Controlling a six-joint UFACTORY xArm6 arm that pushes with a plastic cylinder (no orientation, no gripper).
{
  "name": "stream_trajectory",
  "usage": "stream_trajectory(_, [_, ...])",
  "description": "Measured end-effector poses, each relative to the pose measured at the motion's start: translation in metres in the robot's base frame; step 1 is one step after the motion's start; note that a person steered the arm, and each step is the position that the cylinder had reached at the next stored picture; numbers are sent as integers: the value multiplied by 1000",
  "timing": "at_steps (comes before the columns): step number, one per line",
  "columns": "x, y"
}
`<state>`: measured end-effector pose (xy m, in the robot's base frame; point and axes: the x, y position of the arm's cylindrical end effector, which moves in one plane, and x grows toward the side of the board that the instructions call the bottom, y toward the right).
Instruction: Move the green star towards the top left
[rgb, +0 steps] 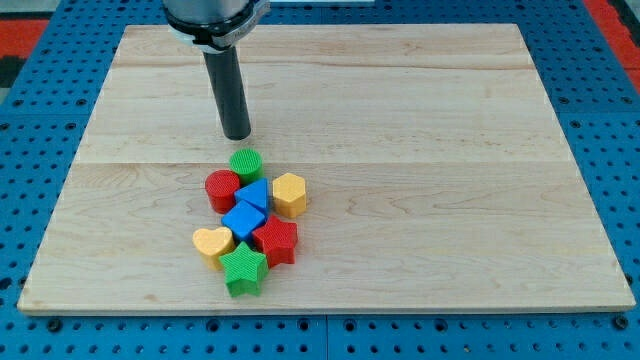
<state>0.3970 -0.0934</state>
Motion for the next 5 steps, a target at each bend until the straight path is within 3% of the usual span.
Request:
stream_trajectory(1, [17, 79])
stream_trajectory(2, [65, 161])
stream_trajectory(3, [156, 207])
stream_trajectory(4, [222, 202])
stream_trajectory(5, [221, 184])
